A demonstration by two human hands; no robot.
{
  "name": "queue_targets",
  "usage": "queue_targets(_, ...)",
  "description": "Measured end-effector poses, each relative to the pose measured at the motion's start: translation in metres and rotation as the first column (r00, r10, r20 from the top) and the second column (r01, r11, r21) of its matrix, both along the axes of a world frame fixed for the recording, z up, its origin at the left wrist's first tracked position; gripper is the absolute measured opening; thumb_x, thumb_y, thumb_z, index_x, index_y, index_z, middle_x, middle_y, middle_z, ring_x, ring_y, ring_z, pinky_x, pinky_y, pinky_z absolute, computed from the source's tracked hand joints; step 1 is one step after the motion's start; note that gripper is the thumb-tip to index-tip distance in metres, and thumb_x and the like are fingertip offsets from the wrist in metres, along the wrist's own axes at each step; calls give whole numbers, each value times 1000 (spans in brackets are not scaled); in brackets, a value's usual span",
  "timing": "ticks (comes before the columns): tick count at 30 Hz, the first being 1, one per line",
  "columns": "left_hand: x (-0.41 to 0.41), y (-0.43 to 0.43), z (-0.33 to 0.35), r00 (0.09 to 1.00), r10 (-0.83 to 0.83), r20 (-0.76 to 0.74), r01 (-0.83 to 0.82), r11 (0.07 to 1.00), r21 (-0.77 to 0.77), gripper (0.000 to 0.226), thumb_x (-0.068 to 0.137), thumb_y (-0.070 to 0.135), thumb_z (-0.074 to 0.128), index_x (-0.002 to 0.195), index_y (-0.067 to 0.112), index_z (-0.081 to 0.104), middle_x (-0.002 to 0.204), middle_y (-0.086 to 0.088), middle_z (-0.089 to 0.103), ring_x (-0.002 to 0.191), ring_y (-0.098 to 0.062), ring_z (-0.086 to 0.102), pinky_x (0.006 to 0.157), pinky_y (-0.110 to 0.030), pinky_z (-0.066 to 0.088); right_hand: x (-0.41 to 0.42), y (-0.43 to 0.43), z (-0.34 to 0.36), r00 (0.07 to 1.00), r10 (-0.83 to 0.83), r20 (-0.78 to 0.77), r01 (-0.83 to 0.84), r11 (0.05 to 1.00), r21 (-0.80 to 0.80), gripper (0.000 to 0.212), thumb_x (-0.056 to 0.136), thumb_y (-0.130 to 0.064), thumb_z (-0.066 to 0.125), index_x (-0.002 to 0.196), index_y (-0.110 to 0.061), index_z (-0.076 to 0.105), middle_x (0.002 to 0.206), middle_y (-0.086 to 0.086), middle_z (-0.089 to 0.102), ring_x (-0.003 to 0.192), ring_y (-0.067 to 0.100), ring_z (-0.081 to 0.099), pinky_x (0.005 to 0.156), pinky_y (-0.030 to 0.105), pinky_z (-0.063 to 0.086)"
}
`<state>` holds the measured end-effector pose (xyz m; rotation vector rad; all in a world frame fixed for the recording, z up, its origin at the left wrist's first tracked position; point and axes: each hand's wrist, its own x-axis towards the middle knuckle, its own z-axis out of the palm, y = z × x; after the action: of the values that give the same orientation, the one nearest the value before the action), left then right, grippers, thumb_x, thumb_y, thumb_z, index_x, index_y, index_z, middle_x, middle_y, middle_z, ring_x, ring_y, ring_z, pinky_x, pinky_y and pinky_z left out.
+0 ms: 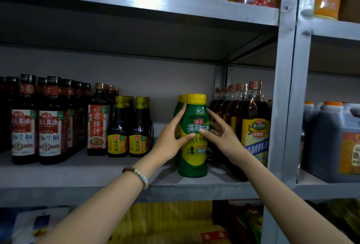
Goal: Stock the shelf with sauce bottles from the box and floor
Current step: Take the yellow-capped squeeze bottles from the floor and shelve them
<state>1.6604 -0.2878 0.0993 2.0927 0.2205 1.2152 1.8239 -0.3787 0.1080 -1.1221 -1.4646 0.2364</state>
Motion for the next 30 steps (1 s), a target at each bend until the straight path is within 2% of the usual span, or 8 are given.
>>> queue_targets(6,-1,-13,-5,997,48,65,-47,999,-9,76,87,13,65,147,31,23,132,23,42,106,26,44,83,-7,46,-8,-5,0,1000,-4,-28,4,1000,-6,62,87,-10,64,136,-35,35,122,-21,51,103,-21,52,79,3,44)
queue_targets(8,-6,-17,-9,995,82,65,-82,997,-3,71,88,14,63,147,28,26,133,17,43,106,23,47,79,-3,44,-12,-6,-2,998,-17,-69,17,1000,6,61,88,-8,62,140,-27,35,127,-10,52,110,-10,53,88,10,46)
queue_targets(10,-18,-22,-14,984,173,44,-173,985,0,62,89,24,62,142,34,32,129,18,44,104,12,54,76,-4,44,-15,-11,-9,993,-33,-113,36,999,23,60,90,-7,59,143,-17,34,134,-1,49,121,6,50,99,20,44)
queue_targets(13,-43,-25,-25,945,326,-35,-324,944,56,55,89,38,59,138,41,35,132,19,44,112,-2,50,88,-20,42,-21,-19,-22,984,-75,-163,76,997,-1,61,93,-14,57,146,-18,28,148,2,38,132,16,40,105,34,41)
queue_targets(17,-85,-34,-41,874,470,-125,-446,877,178,48,91,44,52,136,33,41,142,10,44,129,-8,39,100,-25,33,-34,-31,-37,983,-168,-80,168,986,4,59,93,-20,57,146,-22,29,149,1,36,137,17,34,109,35,36)
queue_targets(23,-150,-56,-76,782,592,-196,-522,793,314,47,93,39,51,137,22,44,140,2,47,132,-16,35,108,-36,30,-81,-54,-60,941,-316,120,311,949,57,64,92,-18,58,147,-18,25,156,2,20,143,12,17,112,19,18)
queue_targets(25,-172,-59,-88,764,606,-221,-530,785,321,49,93,40,50,138,22,43,143,2,44,136,-18,31,113,-40,25,-104,-61,-69,928,-329,177,324,944,61,65,92,-19,59,147,-23,24,156,-1,18,142,7,14,110,16,14)
queue_targets(30,-236,-62,-116,738,625,-254,-494,757,428,51,93,42,49,139,22,41,147,2,39,139,-18,27,115,-35,17,-176,-70,-96,920,-282,271,291,957,5,67,91,-23,60,147,-28,23,158,-5,13,141,1,11,109,19,13)
